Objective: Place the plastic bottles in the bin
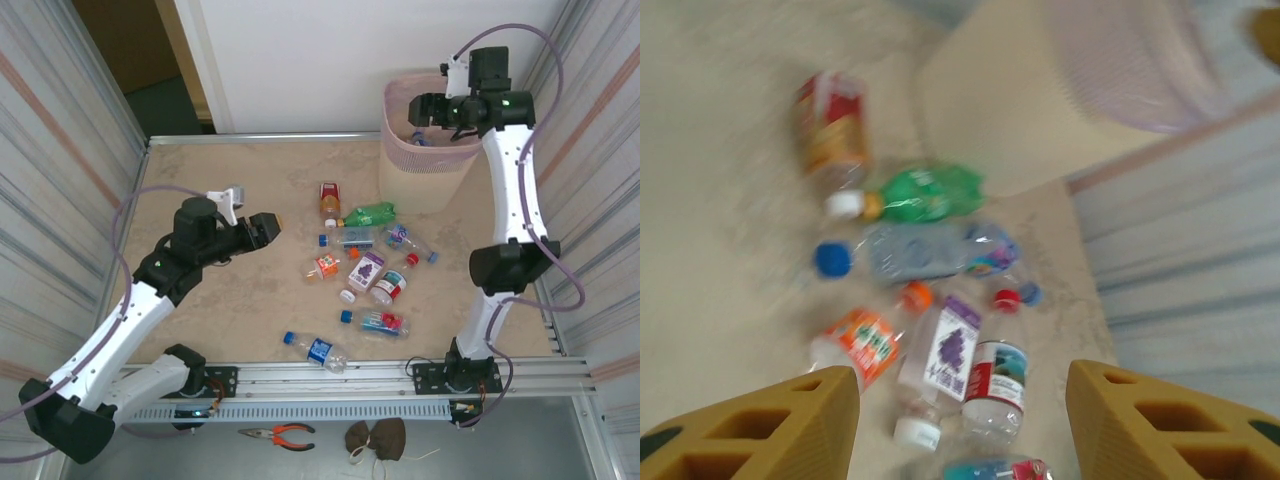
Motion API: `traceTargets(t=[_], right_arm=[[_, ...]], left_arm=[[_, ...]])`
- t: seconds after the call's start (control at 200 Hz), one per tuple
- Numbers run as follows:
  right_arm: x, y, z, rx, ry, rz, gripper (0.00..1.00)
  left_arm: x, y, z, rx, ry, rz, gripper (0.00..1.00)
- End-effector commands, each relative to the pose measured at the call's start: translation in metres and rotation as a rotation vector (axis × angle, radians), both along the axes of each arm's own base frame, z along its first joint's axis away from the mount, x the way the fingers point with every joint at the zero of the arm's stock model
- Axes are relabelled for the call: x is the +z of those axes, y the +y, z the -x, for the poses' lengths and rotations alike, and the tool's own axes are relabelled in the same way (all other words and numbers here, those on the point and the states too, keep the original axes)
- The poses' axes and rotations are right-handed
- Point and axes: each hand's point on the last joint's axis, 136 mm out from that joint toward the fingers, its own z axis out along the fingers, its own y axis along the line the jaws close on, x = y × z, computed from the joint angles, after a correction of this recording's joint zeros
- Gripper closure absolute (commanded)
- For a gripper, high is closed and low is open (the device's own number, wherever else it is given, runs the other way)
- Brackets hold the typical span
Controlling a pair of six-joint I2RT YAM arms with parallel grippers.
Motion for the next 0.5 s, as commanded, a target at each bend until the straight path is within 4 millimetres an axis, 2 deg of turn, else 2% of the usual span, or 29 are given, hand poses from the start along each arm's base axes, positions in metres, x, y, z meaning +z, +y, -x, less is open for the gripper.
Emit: traceTargets(t=[0.0,0.21,0.371,0.386,0.491], right_arm=[[0.023,-0.003,0.022,-0.032,-0.054,-0.025,0.23],[0.035,0.002,0.056,-0.034,-0.11,-0.08,0.23],[0.04,0.005,0.08,-0.036,-0.144,-0.106,0.23],[0.029,0.005,0.08,-0.036,-0.119,-0.104,0.23],[0.023,0.004,0.093,-0.042,-0.111,-0.105,0.23]], left_arm=[[-0.045,0.036,0.012,0.294,0.322,-0.026,0.43],[-0.103,0.045,0.052,0.4,0.607,-0.143,0.37],[-0.14,0.035,0.079,0.408,0.768,-0.134,0.35],[-0.143,0.033,0.081,0.405,0.779,-0.132,0.35],[-0.16,0.024,0.096,0.395,0.85,-0.124,0.34]])
